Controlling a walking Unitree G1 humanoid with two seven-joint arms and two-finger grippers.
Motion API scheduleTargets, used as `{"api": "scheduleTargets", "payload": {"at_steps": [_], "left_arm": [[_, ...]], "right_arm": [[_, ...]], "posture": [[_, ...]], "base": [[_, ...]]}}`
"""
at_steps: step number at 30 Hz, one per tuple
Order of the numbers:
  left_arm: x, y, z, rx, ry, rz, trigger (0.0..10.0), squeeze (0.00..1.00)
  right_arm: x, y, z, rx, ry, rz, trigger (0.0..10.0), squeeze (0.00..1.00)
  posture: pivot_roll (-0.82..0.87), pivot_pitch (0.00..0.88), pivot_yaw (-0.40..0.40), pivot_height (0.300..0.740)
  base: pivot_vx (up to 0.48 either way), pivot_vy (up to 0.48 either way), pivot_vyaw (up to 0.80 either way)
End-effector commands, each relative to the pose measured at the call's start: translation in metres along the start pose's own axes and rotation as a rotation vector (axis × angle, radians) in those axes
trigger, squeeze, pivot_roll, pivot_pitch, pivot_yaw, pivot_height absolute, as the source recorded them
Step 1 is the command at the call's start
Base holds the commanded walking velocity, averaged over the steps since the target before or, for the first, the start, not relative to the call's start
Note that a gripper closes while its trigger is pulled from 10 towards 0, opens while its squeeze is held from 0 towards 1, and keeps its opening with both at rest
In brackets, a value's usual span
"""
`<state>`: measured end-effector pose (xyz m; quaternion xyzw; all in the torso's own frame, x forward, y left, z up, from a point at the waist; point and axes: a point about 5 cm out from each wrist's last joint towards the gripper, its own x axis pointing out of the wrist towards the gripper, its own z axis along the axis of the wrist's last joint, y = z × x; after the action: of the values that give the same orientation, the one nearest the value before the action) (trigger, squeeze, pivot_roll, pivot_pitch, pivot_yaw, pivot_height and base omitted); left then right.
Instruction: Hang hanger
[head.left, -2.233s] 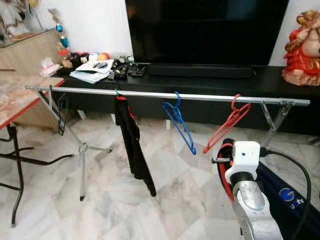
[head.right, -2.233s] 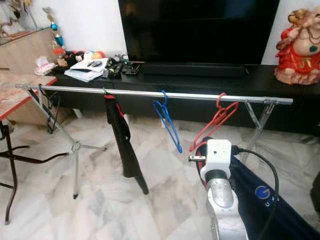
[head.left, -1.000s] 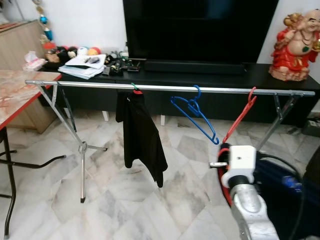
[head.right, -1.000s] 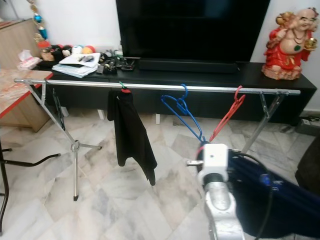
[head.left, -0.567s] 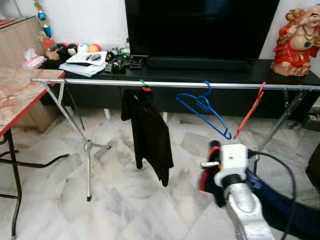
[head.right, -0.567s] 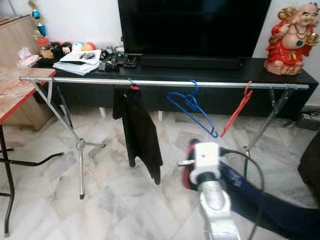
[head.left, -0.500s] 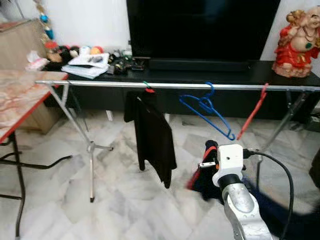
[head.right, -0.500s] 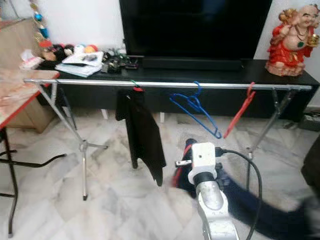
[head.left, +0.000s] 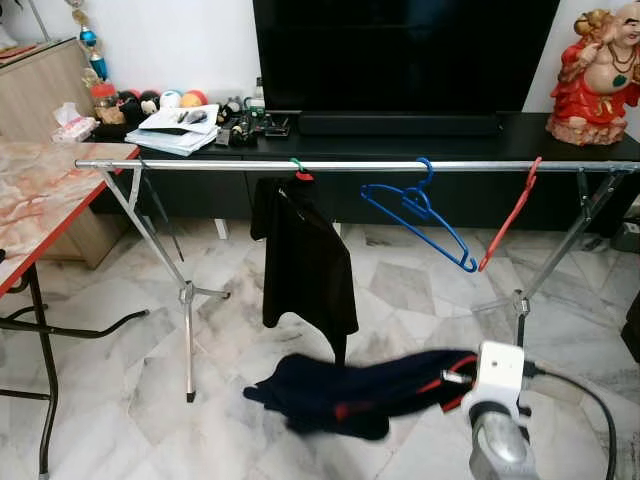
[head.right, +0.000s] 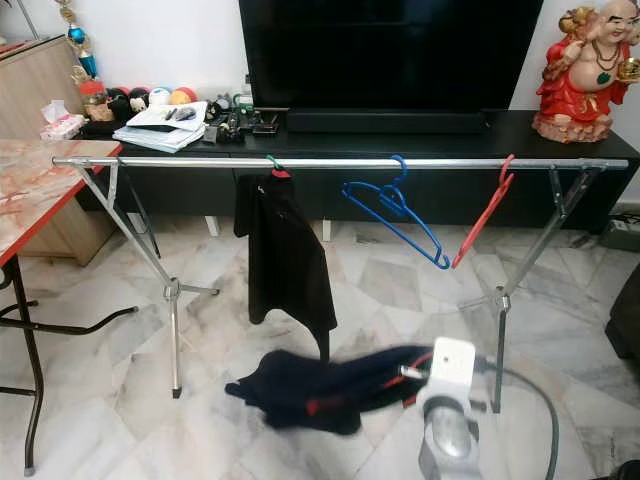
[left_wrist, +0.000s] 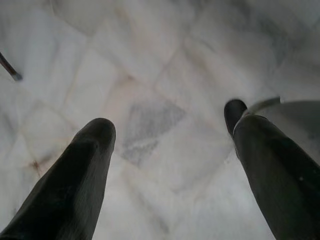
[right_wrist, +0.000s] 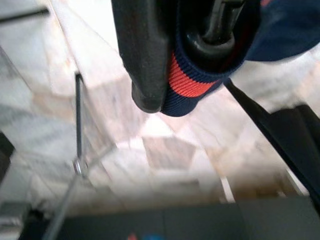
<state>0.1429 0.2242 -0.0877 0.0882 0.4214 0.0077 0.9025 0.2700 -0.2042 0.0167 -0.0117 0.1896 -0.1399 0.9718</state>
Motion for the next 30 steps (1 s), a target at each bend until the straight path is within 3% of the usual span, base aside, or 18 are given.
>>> {"api": "scheduleTargets", "payload": {"at_steps": [1,3,6,11,18,22,30], "left_arm": [[0.012,0.017,0.059,0.021,-0.216,0.034,10.0,0.0],[0.013,0.023,0.082,0.064,-0.293,0.069,10.0,0.0],[0.009,0.021,0.116,0.035,-0.464,0.06,10.0,0.0],[0.004,0.021,0.121,0.025,-0.542,0.063,10.0,0.0],[-0.023,0.013,0.117,-0.01,-0.673,0.031,10.0,0.0],[-0.032,0.006,0.115,-0.032,-0.697,0.017,10.0,0.0],[-0.038,0.005,0.129,-0.124,-0.698,0.023,10.0,0.0]], "right_arm": [[0.0,-0.004,-0.003,0.005,-0.007,-0.027,10.0,0.0],[0.0,-0.006,-0.007,0.015,-0.002,-0.036,10.0,0.0],[-0.001,-0.004,-0.009,0.017,-0.009,-0.021,10.0,0.0],[-0.001,-0.003,-0.018,0.021,-0.007,-0.011,10.0,0.0],[-0.006,-0.014,-0.045,-0.012,0.062,-0.03,10.0,0.0],[-0.008,-0.02,-0.053,-0.028,0.094,-0.041,10.0,0.0],[-0.005,-0.02,-0.046,-0.03,0.047,-0.043,10.0,0.0]], "posture": [[0.01,0.027,0.08,0.74],[0.01,0.018,0.083,0.74],[0.01,0.009,0.086,0.74],[0.01,0.0,0.088,0.74],[0.03,0.0,0.07,0.74],[0.05,0.0,0.057,0.74],[0.03,0.0,0.051,0.74]], "base": [[0.0,0.0,0.0],[0.0,0.0,0.0],[0.0,0.0,0.0],[0.0,0.0,0.0],[0.0,0.0,0.0],[0.0,0.0,0.0],[0.0,0.0,0.0]]}}
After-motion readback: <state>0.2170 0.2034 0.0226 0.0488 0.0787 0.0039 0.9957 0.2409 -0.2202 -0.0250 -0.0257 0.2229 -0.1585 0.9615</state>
